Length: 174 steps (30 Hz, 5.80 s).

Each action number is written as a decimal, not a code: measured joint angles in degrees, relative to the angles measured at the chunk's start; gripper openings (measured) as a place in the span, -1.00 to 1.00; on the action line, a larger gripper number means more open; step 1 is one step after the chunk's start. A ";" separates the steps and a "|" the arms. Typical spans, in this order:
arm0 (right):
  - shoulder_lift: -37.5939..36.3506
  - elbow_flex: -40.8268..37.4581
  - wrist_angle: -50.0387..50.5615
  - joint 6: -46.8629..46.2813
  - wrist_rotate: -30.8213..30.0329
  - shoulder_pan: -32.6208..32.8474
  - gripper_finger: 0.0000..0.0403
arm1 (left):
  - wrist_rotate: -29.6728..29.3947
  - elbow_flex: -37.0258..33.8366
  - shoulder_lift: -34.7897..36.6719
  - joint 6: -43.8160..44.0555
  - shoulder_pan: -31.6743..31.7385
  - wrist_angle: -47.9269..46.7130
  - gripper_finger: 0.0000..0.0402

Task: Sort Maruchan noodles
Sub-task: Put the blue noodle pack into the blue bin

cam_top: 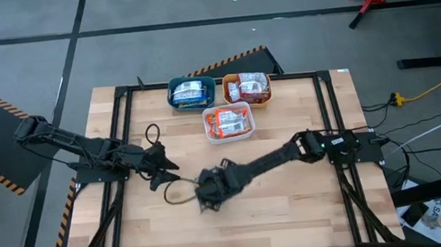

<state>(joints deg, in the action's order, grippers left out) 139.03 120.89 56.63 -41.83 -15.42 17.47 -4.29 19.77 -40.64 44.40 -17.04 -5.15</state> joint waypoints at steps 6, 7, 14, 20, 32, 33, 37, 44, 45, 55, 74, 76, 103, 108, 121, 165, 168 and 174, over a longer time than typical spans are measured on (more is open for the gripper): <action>-8.38 0.10 5.59 -1.26 -0.56 -1.39 0.00 | -1.63 0.02 -3.87 -1.35 0.00 0.72 0.22; -9.73 0.20 6.83 -2.45 -0.62 -0.98 0.00 | -2.10 0.02 -5.09 -1.52 0.00 1.97 0.22; -15.71 0.22 8.04 -17.55 -4.95 4.17 0.00 | -4.45 0.04 -17.68 -5.10 0.21 14.26 0.22; -15.25 0.03 8.24 -38.34 -11.10 9.64 0.00 | -2.01 0.04 -30.17 -6.69 1.30 20.26 0.22; -14.16 -3.53 8.97 -62.68 -18.21 14.10 0.00 | 1.78 0.07 -44.74 -3.00 0.88 29.50 0.22; -14.16 -5.12 7.19 -65.20 -18.16 14.17 0.00 | 1.64 0.07 -45.32 -2.14 0.35 30.42 0.22; -14.05 -11.97 0.05 -74.39 -19.25 15.23 0.00 | 0.95 0.07 -47.15 1.07 -1.31 33.70 0.22; -14.07 -21.44 -10.75 -83.91 -21.16 16.18 0.00 | 1.26 0.07 -48.98 10.64 -4.06 38.35 0.22; -14.05 -22.18 -10.55 -84.71 -21.13 16.19 0.00 | 1.59 0.04 -49.05 12.07 -4.53 39.58 0.22; -14.07 -23.16 -8.59 -86.46 -21.51 16.40 0.00 | 3.69 -0.04 -43.02 11.24 -1.81 47.28 0.22; -14.07 -23.09 -8.55 -88.46 -19.51 19.14 0.00 | 3.60 1.65 -48.70 -10.51 0.22 54.70 0.15; -14.16 -23.09 -8.62 -88.56 -19.22 19.67 0.00 | 4.39 3.90 -52.30 -10.83 0.93 54.74 0.13; -16.06 -23.03 -9.98 -88.26 -19.21 17.10 0.00 | 13.02 9.53 -64.55 -14.07 5.68 49.82 0.01; -16.06 -23.03 -10.80 -88.87 -17.91 17.01 0.00 | 12.87 9.53 -64.55 -14.08 5.68 49.41 0.01; -13.93 -23.18 -11.54 -90.04 -15.07 16.93 0.00 | 12.12 9.20 -64.44 -12.99 5.34 45.98 0.01; -12.97 -30.47 -26.80 -90.77 -21.11 14.88 0.01 | 10.97 7.67 -64.13 -8.24 5.29 46.73 0.01; -12.97 -33.08 -29.91 -91.16 -20.10 15.49 0.01 | 10.86 7.67 -64.13 -7.62 5.29 46.82 0.01; -14.17 -34.32 -35.96 -93.30 -24.51 18.33 0.01 | 10.92 7.67 -64.07 -7.11 5.29 46.47 0.01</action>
<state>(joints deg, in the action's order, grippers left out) 124.87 86.57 20.67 -135.13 -39.93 35.80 6.63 27.44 -104.71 37.29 -11.75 41.32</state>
